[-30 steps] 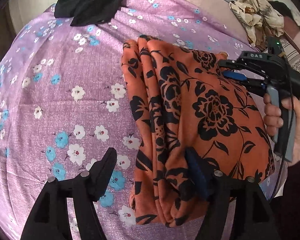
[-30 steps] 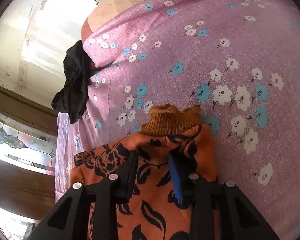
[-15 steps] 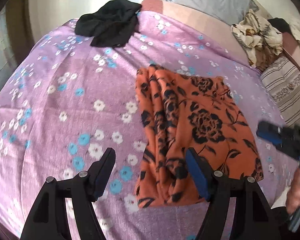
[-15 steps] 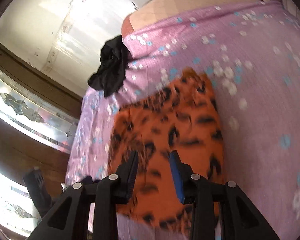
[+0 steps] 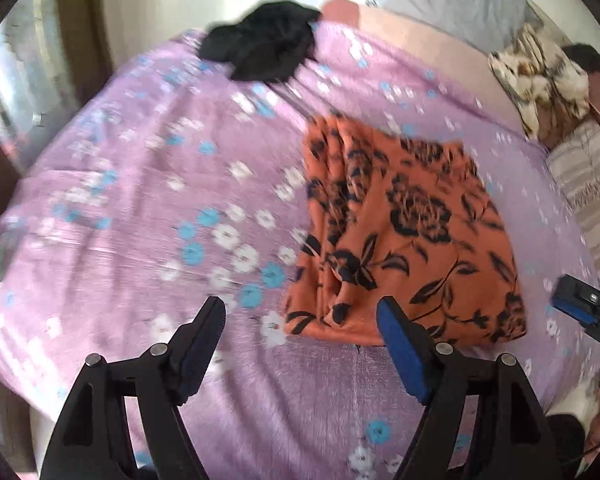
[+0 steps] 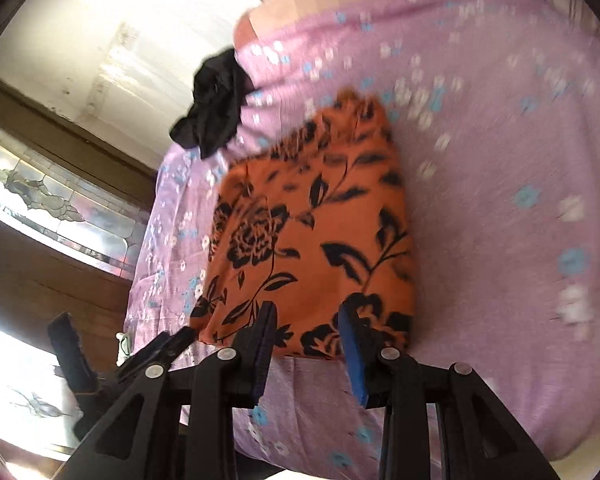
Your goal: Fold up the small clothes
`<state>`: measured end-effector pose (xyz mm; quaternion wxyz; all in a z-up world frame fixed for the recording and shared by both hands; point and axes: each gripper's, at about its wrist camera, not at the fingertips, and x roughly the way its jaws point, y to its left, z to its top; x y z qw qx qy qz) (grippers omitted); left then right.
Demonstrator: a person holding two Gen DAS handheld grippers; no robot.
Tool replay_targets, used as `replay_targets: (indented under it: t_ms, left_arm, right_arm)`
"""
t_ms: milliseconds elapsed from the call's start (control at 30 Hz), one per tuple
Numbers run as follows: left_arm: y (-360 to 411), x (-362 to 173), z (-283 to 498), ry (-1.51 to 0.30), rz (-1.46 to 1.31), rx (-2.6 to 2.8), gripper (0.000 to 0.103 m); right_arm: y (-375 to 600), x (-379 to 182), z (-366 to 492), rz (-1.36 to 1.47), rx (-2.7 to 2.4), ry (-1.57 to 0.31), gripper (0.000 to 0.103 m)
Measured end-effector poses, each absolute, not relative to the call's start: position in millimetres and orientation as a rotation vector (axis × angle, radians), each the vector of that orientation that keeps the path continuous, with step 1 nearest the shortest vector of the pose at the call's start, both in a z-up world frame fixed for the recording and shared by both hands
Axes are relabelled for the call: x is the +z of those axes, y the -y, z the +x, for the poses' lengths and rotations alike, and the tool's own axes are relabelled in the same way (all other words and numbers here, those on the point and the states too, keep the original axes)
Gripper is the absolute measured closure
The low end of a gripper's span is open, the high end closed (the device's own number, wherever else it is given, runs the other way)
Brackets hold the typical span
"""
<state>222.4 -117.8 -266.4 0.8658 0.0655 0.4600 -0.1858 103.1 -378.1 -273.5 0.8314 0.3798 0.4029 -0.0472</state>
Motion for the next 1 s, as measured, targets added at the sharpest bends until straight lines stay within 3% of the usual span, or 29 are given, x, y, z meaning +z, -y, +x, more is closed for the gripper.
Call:
replay_targets:
  t_ms: [33,100,133,400,1000]
  left_arm:
    - [115.2,-251.0,214.8,-0.924,0.133,-0.366,0.020]
    - [110.5,-226.9,201.3,-0.855,0.129,-0.336,0.014]
    - [107.4,-213.4,195.7,-0.816,0.128,-0.317,0.012]
    - [88.6,-138.3,159.3,-0.562,0.092,-0.205,0.007]
    - [68.7,-102.3,130.9,-0.474,0.061,-0.165,0.007]
  right_arm:
    - [379.1,-262.7,93.9,0.781,-0.116,-0.832,0.064]
    - [378.0,-236.8,74.2,0.714,-0.154,-0.770,0.033]
    - [376.7,-224.4,64.7,0.681,-0.172,-0.730,0.032]
    - [354.9,-156.8,11.9,0.487,-0.242,-0.543,0.032]
    - [308.6,-139.9,0.6,0.348,-0.226,-0.488,0.032]
